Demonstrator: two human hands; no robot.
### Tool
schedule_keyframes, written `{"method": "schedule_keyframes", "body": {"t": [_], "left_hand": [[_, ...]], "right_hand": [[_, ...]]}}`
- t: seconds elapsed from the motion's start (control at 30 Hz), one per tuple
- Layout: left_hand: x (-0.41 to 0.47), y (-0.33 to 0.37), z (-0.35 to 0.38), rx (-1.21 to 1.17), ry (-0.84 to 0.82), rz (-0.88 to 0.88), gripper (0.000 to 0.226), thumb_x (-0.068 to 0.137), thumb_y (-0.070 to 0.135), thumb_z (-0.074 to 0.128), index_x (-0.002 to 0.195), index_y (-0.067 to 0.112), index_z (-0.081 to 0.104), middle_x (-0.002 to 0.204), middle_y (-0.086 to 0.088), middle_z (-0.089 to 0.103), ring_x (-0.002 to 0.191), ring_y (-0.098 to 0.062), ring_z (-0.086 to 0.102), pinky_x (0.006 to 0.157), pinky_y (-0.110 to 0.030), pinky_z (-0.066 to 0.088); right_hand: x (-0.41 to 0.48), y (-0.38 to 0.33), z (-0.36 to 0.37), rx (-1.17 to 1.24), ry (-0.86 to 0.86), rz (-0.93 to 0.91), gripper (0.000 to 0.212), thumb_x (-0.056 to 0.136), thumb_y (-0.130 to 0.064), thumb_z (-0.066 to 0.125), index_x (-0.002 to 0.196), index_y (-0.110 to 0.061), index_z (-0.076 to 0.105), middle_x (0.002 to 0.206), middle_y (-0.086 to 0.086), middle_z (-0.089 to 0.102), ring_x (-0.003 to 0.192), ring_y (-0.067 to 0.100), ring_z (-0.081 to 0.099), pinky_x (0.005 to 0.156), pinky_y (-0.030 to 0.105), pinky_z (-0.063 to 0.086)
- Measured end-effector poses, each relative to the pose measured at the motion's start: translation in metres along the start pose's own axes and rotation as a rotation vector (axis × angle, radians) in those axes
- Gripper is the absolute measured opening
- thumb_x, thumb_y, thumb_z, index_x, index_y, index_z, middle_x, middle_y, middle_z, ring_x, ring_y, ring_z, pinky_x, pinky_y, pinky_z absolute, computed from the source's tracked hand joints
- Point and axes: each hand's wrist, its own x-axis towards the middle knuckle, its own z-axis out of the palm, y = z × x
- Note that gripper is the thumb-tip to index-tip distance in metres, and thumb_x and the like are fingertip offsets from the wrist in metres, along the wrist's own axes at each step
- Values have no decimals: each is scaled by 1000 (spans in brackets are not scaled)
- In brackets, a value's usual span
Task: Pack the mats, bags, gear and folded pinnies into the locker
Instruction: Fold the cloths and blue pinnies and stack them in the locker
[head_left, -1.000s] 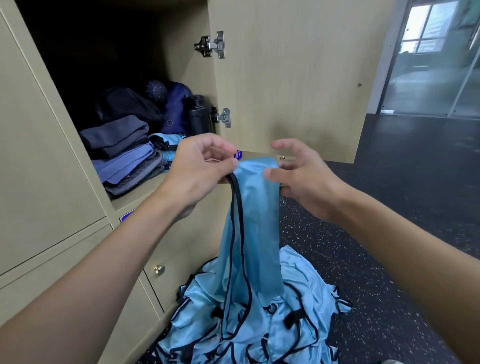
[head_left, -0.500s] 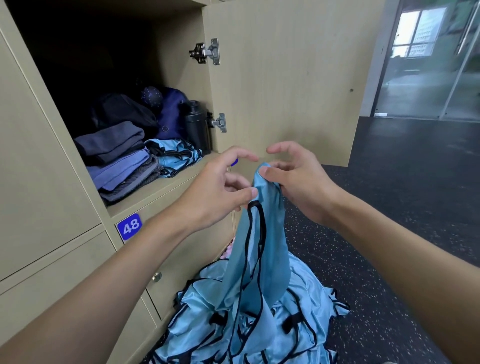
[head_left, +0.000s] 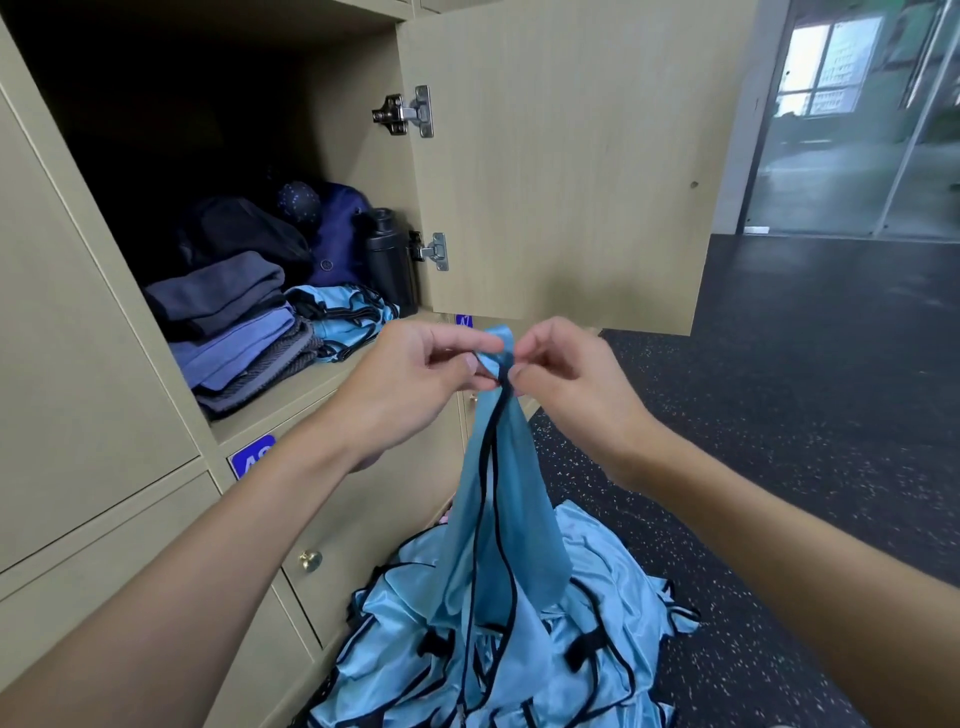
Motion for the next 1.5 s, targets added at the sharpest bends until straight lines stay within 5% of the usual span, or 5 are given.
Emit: {"method": "schedule_keyframes", "body": {"t": [0.33,0.5,0.8,0.97,1.5], "left_hand": [[-3,9,2,53,171,193,22,88,-1,70,80,20,73,72,7,70,63,-11,70,70,-26,59],[-1,13,0,97,266,258,25,90,0,67,77,21,70,78,6,66,61,-5,62,61,-16,49],[3,11,-4,290,398,358,15,93,10,66,85,22,68,96,23,64,111,2,58,111,-30,36],[3,12,0,268,399,367,14,96,10,62,89,21,66,79,17,65,79,-1,60,72,-15,46],[0,26,-29,348,178,246,16,77,36,81,77,37,66,69,15,66,65,2,55,61,-12,41]], "right_hand": [[-4,15,21,-95,-105,28,20,86,-17,73,103,-15,63,99,7,70,88,19,66,84,28,52],[-2,17,32,-116,-43,30,17,91,-17,67,77,-18,58,71,-2,57,65,9,48,65,25,43],[-1,17,36,-61,-16,23,16,95,-14,60,85,-17,47,63,-10,45,51,1,37,52,14,33],[-6,18,39,-178,-38,1,28,89,-12,67,71,-18,46,61,-9,44,52,3,36,53,16,34],[-2,7,21,-133,91,-104,13,92,-9,62,80,-6,58,71,10,57,63,7,46,62,29,42]]}}
